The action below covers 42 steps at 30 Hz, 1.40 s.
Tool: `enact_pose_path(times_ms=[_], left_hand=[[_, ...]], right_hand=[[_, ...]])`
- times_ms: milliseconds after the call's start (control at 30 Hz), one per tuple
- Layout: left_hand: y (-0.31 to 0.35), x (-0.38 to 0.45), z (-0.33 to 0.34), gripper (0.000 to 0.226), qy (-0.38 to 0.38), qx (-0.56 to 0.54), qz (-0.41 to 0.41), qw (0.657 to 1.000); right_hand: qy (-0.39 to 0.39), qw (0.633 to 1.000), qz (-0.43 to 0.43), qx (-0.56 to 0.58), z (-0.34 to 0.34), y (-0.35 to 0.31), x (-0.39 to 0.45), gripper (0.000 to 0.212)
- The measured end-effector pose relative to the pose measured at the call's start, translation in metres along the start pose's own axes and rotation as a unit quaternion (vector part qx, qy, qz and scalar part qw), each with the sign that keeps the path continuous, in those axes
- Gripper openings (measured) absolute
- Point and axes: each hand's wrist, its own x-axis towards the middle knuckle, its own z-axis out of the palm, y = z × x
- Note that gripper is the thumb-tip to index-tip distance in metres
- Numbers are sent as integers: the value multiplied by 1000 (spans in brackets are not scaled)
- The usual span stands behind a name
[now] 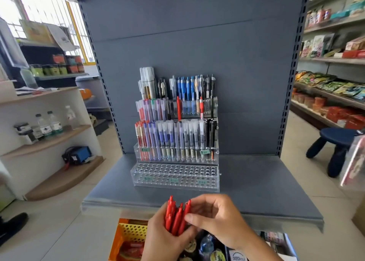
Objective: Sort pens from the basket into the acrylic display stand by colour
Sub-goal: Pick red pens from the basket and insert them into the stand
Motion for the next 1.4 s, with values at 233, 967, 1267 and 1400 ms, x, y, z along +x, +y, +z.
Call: enact_pose_path(times_ms=[233, 967, 1267, 1400], left_hand=[[-6, 19, -3, 36, -16, 3, 2, 1000], [6, 53, -11, 36, -43, -34, -1, 999], [-1, 104, -30, 36, 20, -49, 4, 999], [-20, 114, -47, 66, 56, -106, -19, 993]], right_hand=[[10, 1000, -16, -23, -6, -4, 16, 22], [21, 998, -55, -21, -8, -24, 39, 18], [42, 997, -58, -26, -4, -29, 104, 18], [26, 997, -73, -14, 7, -33, 129, 22]])
